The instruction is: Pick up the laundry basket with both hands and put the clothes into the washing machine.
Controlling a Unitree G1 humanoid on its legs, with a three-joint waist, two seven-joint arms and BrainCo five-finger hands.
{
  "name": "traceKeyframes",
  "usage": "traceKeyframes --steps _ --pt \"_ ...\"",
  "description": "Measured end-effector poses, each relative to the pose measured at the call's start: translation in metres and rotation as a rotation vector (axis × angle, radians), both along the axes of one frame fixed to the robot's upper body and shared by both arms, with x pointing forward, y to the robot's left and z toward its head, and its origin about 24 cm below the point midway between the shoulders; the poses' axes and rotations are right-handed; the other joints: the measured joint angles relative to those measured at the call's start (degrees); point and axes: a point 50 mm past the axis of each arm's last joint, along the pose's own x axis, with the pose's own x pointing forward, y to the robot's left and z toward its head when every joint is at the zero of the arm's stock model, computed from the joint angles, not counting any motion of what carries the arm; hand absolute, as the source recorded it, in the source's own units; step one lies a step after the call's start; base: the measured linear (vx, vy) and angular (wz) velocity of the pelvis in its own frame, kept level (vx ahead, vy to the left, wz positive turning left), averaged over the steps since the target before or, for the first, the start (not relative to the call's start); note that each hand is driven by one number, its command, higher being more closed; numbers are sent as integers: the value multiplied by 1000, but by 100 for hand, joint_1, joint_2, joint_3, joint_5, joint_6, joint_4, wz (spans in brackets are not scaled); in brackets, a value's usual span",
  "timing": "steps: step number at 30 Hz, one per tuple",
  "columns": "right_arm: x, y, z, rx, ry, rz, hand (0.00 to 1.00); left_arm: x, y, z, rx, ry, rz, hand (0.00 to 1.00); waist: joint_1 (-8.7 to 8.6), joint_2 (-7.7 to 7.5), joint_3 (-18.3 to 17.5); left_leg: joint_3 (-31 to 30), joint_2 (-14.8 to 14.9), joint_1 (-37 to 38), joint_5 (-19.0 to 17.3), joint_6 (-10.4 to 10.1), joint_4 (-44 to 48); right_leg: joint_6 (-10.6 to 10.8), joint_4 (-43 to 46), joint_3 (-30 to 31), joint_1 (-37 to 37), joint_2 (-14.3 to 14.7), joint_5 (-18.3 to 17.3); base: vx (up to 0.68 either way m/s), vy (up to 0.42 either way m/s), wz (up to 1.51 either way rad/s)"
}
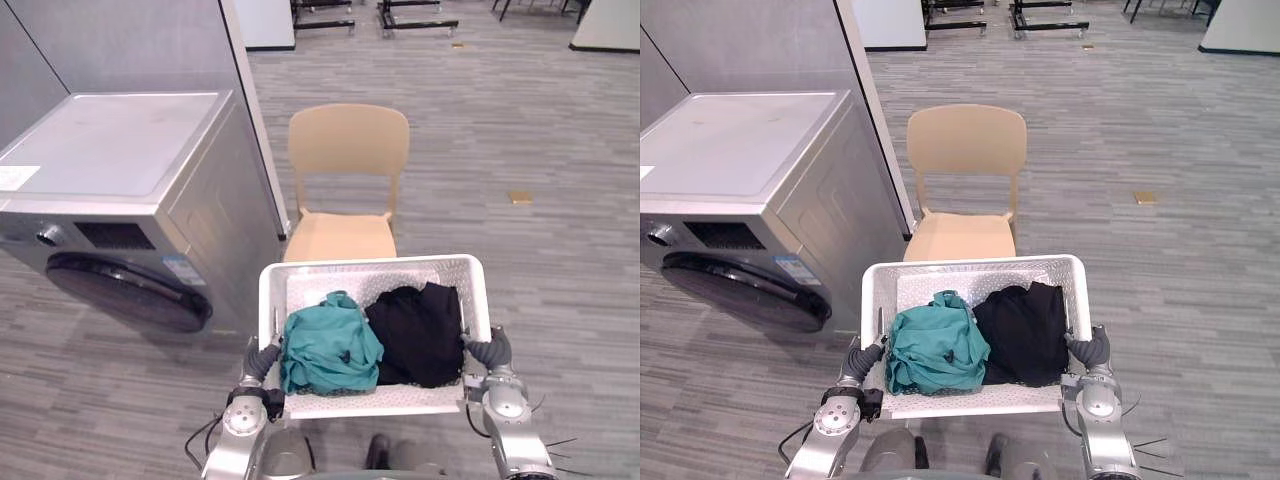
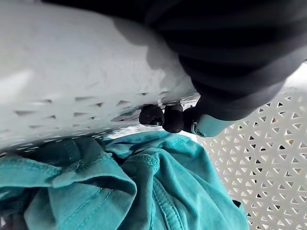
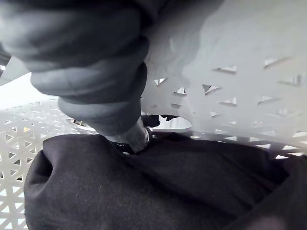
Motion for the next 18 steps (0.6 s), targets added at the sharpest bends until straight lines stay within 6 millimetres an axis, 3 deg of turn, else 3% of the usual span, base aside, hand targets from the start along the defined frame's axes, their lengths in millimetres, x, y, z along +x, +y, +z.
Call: traceKeyframes --steps 1,3,4,7,9,11,12,14,16,17,18 --pt "-2 -3 -2 -2 13 -6 100 -2 -1 -2 0 10 -6 100 -38 48 13 -44 -6 33 69 140 -168 106 33 77 59 13 -97 372 210 16" --pt "-8 4 -15 43 58 -27 100 -3 5 -7 28 36 -21 100 -112 -280 -35 -40 -410 281 89 220 -478 246 -31 340 157 -356 -182 327 215 30" --pt "-10 4 -16 48 64 -27 100 -4 7 -8 32 40 -26 100 -106 -367 -47 -13 -545 315 55 273 -539 319 -30 387 176 -481 -226 303 183 22" --pt "-11 6 -18 56 71 -24 100 -5 7 -8 33 45 -26 100 -96 -402 -43 48 -758 457 -134 432 -586 350 160 499 230 -708 -227 234 135 7" --pt "-10 9 -23 68 90 -20 100 -8 10 -10 48 57 -33 100 -73 -420 -32 255 -792 911 -352 462 -786 411 1315 859 -99 -848 -217 187 165 -35" --pt "-12 11 -26 77 103 -13 100 -8 15 -10 70 57 -40 100 -112 -467 -42 284 -846 1213 -459 495 -982 621 2436 1055 -655 -994 -119 140 113 -34" --pt "-13 15 -29 92 114 -15 100 -7 18 -10 83 56 -43 100 -156 -495 -56 275 -853 1317 -514 460 -1073 464 2645 1079 -900 -1021 -294 134 73 -17" --pt "-14 18 -32 103 121 -14 100 -7 21 -10 98 60 -46 100 -251 -553 -90 242 -855 1351 -575 435 -1145 449 2499 1066 -1310 -967 -469 141 26 9" --pt "-18 16 -33 100 131 -20 100 -8 20 -12 98 69 -53 100 -286 -586 -110 180 -853 1341 -572 372 -1115 486 1744 1176 -1478 -792 -444 172 -32 27" --pt "-21 16 -35 97 138 -32 100 -8 20 -13 99 70 -57 100 -303 -677 -113 151 -895 1296 -629 321 -951 383 1169 1196 -1429 -775 -75 223 -122 53" --pt "-25 14 -38 90 157 -41 100 -9 14 -18 81 97 -56 100 -338 -632 -123 -17 -874 1282 -724 282 -734 426 1020 1146 -1320 -755 216 235 -136 49"
